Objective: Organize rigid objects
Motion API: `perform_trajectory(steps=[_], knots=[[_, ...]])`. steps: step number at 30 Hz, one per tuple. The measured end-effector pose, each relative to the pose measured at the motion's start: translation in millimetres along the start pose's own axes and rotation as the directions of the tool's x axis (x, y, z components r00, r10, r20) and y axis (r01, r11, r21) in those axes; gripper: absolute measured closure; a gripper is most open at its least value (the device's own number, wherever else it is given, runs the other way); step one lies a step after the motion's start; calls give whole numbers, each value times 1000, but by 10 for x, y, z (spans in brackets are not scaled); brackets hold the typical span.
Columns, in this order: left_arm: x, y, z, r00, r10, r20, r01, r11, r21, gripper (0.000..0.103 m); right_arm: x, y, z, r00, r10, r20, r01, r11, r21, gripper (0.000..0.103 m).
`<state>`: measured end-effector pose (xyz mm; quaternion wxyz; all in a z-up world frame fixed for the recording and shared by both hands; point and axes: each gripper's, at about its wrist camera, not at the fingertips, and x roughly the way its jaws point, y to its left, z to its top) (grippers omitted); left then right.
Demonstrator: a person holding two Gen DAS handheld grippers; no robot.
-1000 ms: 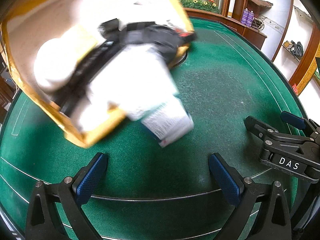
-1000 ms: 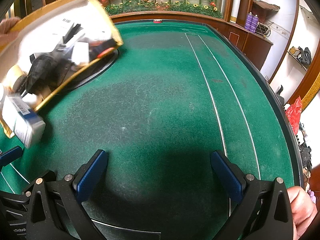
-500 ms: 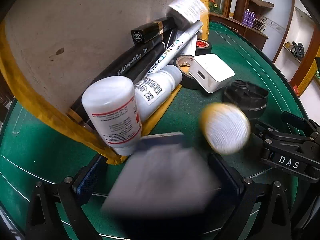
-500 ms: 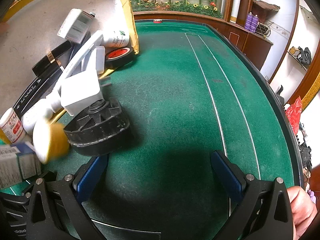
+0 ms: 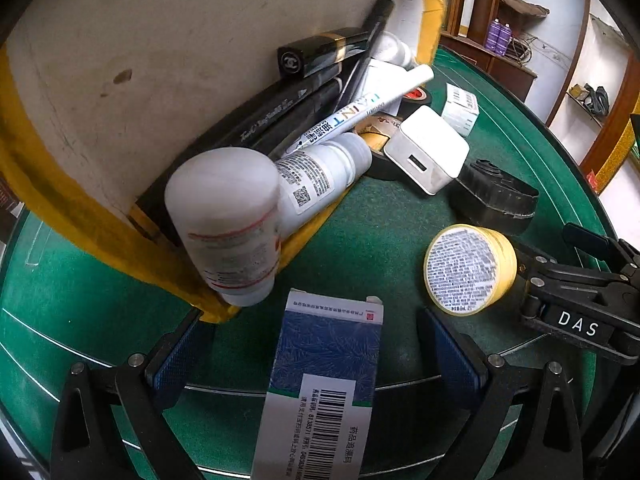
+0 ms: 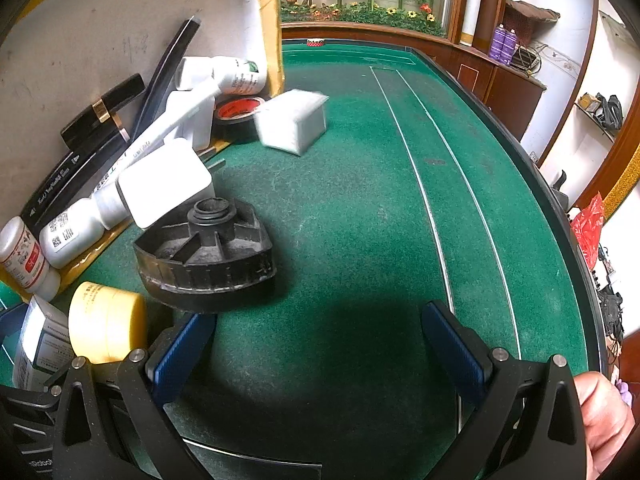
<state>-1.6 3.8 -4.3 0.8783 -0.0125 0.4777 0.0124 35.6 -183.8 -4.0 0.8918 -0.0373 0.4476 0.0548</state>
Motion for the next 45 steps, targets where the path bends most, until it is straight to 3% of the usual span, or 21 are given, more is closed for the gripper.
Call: perform_trajectory(steps=[45], knots=[[-88, 31, -84, 1000, 15, 7, -14, 1000, -23, 0, -14, -10, -14, 1000, 0, -1, 0, 1000, 1, 0]])
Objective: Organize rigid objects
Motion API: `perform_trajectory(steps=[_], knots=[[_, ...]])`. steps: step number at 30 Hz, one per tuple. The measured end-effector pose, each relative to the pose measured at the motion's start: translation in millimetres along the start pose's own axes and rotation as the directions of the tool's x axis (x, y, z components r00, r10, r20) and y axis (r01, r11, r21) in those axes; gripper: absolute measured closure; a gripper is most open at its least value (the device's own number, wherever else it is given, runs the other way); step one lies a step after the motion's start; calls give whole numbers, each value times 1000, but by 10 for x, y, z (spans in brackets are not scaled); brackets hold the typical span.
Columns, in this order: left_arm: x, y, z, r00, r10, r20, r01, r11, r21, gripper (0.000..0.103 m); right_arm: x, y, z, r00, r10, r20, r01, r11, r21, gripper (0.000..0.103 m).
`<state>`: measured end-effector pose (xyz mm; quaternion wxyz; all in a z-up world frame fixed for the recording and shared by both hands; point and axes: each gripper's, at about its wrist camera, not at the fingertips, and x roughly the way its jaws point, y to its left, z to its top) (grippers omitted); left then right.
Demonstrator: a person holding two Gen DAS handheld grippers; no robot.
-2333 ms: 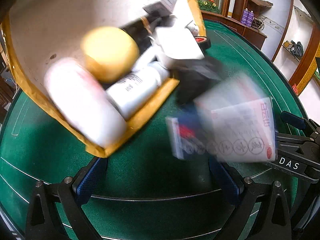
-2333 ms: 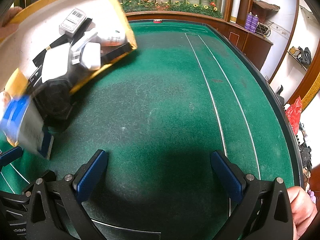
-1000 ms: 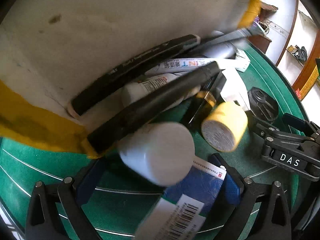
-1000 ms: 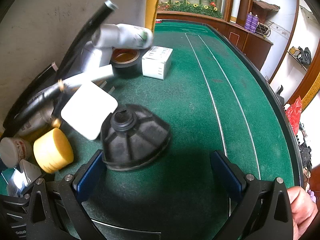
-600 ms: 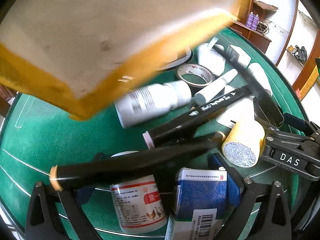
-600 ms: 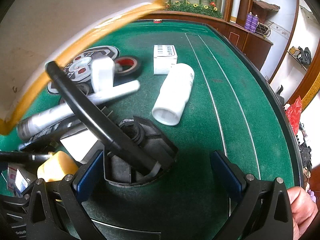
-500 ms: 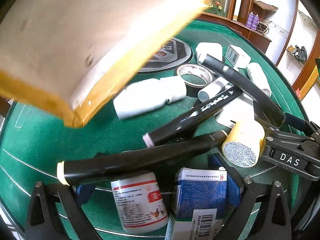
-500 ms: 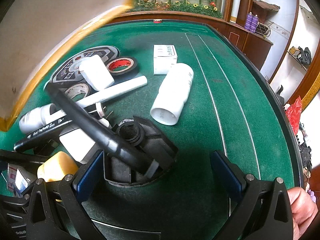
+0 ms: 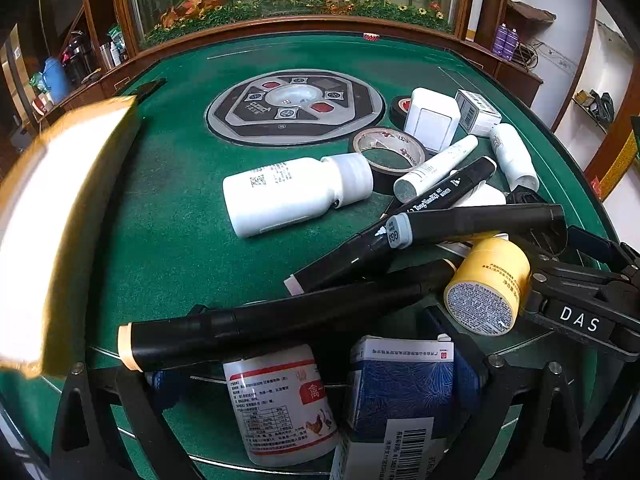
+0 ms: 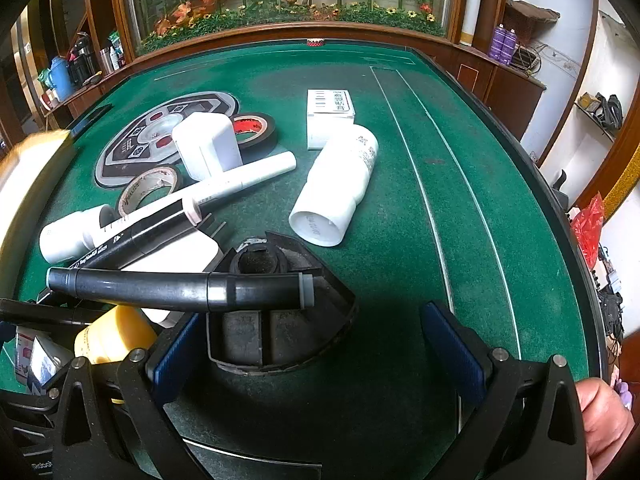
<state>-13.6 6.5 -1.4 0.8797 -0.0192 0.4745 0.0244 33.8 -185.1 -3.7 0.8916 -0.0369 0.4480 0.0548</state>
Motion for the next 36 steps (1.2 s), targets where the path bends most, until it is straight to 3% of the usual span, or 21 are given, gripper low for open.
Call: perform_trajectory(steps=[36], knots=[[-1, -4, 6, 1000, 5, 0, -5, 1000, -13, 0, -2, 3, -1, 1000, 0, 1, 0, 1000, 0, 0]])
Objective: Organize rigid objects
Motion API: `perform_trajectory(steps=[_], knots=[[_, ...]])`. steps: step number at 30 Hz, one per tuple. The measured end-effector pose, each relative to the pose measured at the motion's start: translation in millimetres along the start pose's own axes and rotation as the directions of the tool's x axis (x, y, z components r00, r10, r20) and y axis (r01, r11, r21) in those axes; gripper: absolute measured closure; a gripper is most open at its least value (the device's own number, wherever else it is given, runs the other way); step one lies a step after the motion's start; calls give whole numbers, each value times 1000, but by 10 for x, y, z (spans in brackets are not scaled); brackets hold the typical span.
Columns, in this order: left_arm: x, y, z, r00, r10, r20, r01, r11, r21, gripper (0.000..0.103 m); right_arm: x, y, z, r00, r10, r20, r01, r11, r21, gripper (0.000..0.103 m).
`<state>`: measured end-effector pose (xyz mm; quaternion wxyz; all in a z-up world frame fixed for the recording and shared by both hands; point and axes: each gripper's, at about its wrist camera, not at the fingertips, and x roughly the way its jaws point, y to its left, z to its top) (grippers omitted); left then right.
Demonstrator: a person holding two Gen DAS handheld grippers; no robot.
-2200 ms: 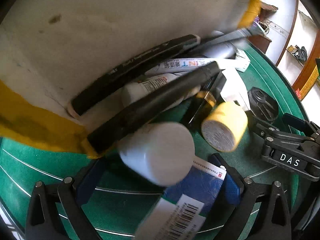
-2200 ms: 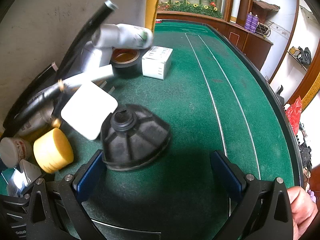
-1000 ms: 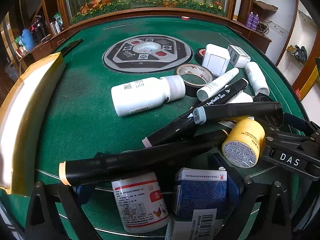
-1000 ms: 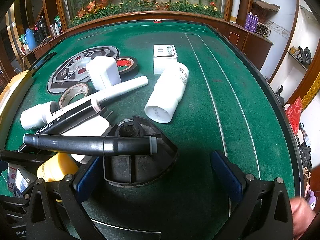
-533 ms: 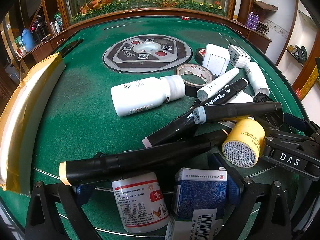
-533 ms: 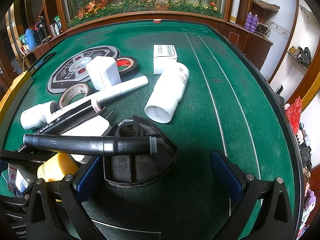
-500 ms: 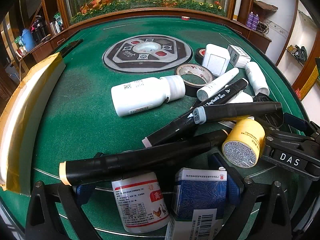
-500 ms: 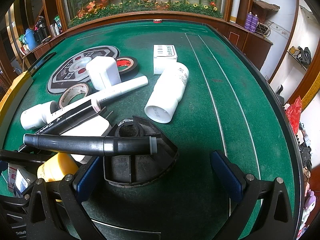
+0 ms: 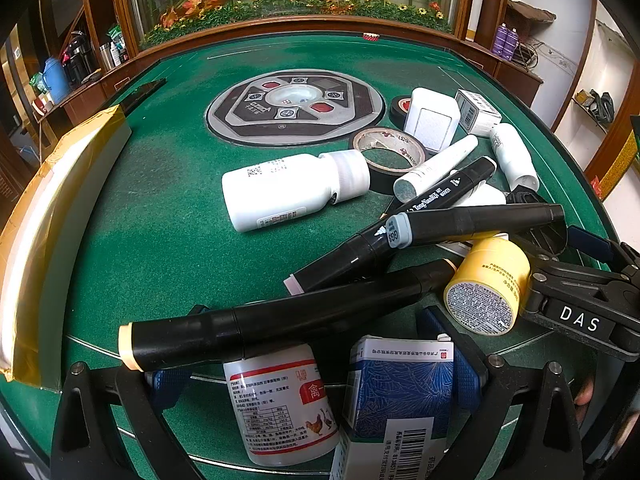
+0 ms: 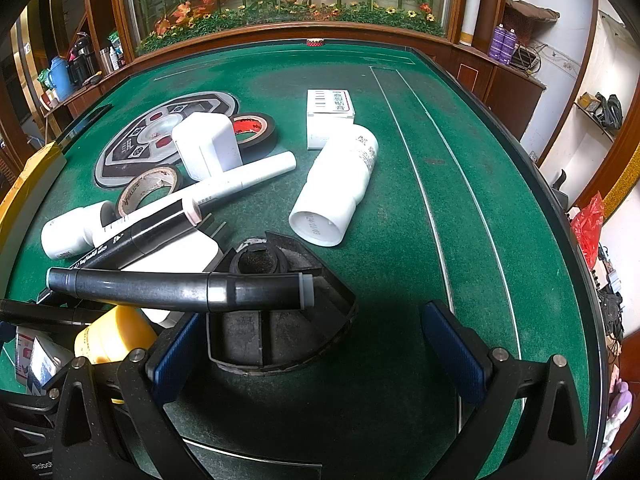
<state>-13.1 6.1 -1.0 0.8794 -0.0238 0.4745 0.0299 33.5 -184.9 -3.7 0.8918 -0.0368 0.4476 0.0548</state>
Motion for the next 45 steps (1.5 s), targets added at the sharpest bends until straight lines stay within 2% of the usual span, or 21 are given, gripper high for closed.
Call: perform_trajectory(steps=[4, 6, 11, 15, 20, 21, 23, 25, 27, 28, 30, 32, 34, 36, 38, 39, 41, 44, 45], knots=[[16, 4, -26, 1000, -13, -2, 13, 1000, 25, 0, -2, -6, 11, 1000, 7, -15, -8, 1000, -9, 0], [6, 33, -29, 998, -62, -22, 64, 994, 93, 0, -20, -46, 6, 1000, 19, -24, -20, 999, -26, 0], [-139, 148, -123, 991, -125, -49, 132, 973, 190, 1, -88, -46, -52, 996, 51, -72, -56, 995, -77, 0], [-291, 325, -237, 972, -232, -39, 235, 950, 205, 1, -212, -38, -197, 994, 73, -83, -80, 993, -91, 0], [-414, 442, -286, 960, -277, -29, 277, 942, 187, 4, -483, -91, -267, 988, 153, -1, -153, 986, -62, 0], [-476, 454, -293, 953, -302, -21, 300, 934, 196, 4, -562, -132, -254, 980, 198, 23, -197, 980, -35, 0], [-571, 483, -310, 952, -305, -3, 300, 932, 204, 4, -709, -177, -228, 962, 263, 74, -263, 965, -7, 0], [-657, 529, -336, 950, -312, 14, 302, 927, 221, 3, -862, -137, -227, 956, 263, 129, -261, 965, -38, 0], [-702, 617, -360, 943, -332, 19, 321, 924, 208, 3, -957, 7, -252, 950, 286, 124, -273, 955, -113, 0], [-724, 669, -376, 941, -338, 18, 328, 923, 199, 3, -989, 79, -267, 942, 316, 115, -298, 943, -146, 2], [-795, 801, -410, 944, -327, 42, 315, 932, 178, 3, -1058, 264, -320, 917, 392, 70, -368, 902, -225, 15], [-859, 922, -439, 944, -322, 67, 308, 937, 161, 3, -1122, 503, -405, 885, 466, 7, -442, 844, -303, 16], [-921, 1069, -455, 949, -301, 95, 288, 949, 128, 3, -1161, 753, -488, 843, 532, -78, -522, 777, -352, 16], [-976, 1197, -469, 951, -284, 120, 273, 957, 99, 3, -1185, 923, -537, 816, 562, -138, -572, 748, -335, 16], [-1008, 1298, -478, 951, -273, 142, 266, 962, 71, 3, -1134, 1045, -530, 794, 575, -198, -607, 746, -273, 16], [-1018, 1337, -482, 952, -267, 150, 261, 963, 63, 3, -1106, 1120, -542, 792, 567, -226, -609, 753, -247, 16], [-1053, 1414, -504, 951, -259, 170, 254, 966, 52, 3, -1056, 1239, -550, 804, 536, -255, -588, 779, -217, 16], [-1084, 1480, -555, 949, -255, 185, 251, 967, 48, 3, -942, 1369, -562, 807, 502, -310, -568, 805, -174, 17], [-1095, 1489, -572, 950, -247, 192, 241, 969, 50, 3, -908, 1415, -598, 814, 484, -321, -553, 815, -174, 17]])
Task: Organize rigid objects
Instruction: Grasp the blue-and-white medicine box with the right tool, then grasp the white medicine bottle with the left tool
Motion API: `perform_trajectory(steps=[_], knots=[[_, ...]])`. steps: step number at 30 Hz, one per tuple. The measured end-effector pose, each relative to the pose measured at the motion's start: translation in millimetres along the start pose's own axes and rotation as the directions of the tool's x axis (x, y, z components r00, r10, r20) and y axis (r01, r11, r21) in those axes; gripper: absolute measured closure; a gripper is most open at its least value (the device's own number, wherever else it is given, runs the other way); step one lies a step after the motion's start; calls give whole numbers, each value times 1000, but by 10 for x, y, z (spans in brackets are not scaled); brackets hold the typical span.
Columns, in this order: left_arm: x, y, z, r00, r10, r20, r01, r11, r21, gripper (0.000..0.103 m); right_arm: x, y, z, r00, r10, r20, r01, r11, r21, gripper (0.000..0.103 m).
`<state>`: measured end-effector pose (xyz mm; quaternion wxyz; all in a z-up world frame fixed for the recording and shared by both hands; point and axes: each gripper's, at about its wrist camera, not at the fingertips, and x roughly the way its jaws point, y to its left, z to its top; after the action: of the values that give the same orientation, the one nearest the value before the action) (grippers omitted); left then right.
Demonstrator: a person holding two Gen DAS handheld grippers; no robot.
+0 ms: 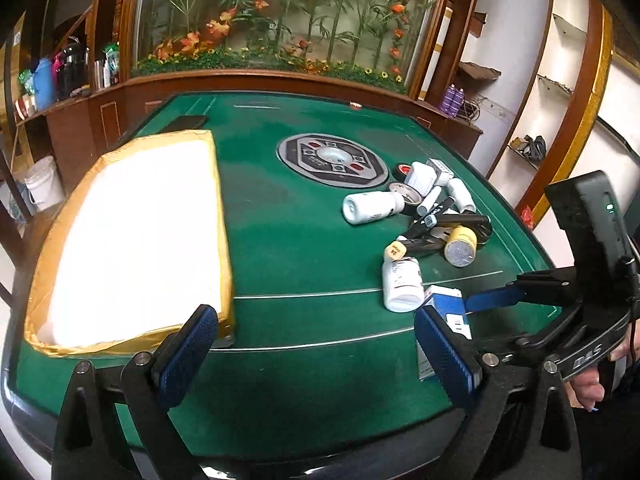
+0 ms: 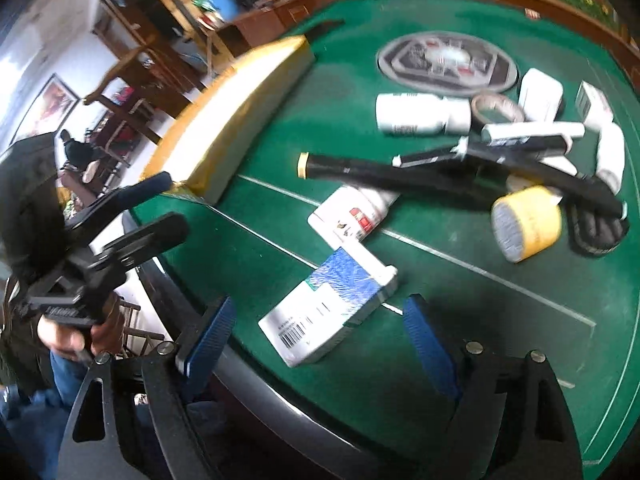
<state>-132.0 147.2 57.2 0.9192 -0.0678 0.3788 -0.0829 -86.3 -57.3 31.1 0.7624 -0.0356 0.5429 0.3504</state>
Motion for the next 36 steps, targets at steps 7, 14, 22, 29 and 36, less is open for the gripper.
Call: perform_trajectory(steps=[7, 14, 22, 29, 36], knots=[[14, -23, -48, 1000, -24, -6, 24, 1000, 17, 3, 228, 62, -34, 992, -120, -34, 119, 993, -17, 51], [287, -419, 27, 993, -93, -75, 101, 989, 112, 3, 26, -370, -56, 975, -221, 12, 221, 975, 21, 64], [795, -756, 144, 980, -50, -195, 90, 975, 204, 25, -32, -551, -69, 974, -222, 44, 221, 975, 23, 64], [1012, -624, 250, 961, -112, -253, 147, 981, 125, 51, -50, -677, -75, 979, -196, 59, 194, 980, 30, 64], [1219, -777, 306, 964, -33, -264, 89, 976, 200, 52, -49, -723, -101, 977, -200, 73, 197, 980, 37, 66]])
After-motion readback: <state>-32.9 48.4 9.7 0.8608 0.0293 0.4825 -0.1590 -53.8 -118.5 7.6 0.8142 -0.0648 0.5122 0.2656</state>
